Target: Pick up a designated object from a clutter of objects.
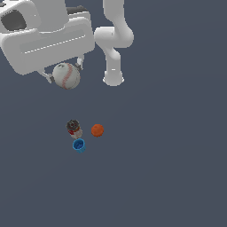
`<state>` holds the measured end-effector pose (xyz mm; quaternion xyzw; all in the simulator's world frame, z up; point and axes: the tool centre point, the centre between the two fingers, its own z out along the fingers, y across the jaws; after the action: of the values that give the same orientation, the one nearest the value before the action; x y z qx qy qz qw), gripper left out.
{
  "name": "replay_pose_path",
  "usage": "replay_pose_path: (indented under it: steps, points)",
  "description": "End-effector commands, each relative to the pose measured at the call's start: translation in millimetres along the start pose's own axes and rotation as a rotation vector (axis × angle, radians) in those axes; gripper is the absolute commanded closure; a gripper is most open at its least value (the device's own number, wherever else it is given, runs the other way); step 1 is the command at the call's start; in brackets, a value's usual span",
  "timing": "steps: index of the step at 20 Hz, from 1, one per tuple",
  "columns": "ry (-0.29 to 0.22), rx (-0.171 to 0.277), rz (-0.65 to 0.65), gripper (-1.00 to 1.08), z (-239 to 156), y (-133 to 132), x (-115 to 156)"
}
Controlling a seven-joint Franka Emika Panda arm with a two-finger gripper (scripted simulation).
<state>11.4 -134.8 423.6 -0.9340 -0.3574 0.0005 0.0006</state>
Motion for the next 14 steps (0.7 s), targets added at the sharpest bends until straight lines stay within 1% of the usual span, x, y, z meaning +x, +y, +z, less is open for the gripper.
replay_pose_path:
  steps: [1,7,14]
  points:
    - [0.001,-0.001,-0.001,1.08,-11.6,8.2,-2.5]
    - [0.000,-0.002,-0.001,1.08,-27.3,20.7,-5.9]
    - [0.000,-0.002,-0.001,1.08,-32.9,25.5,-6.6]
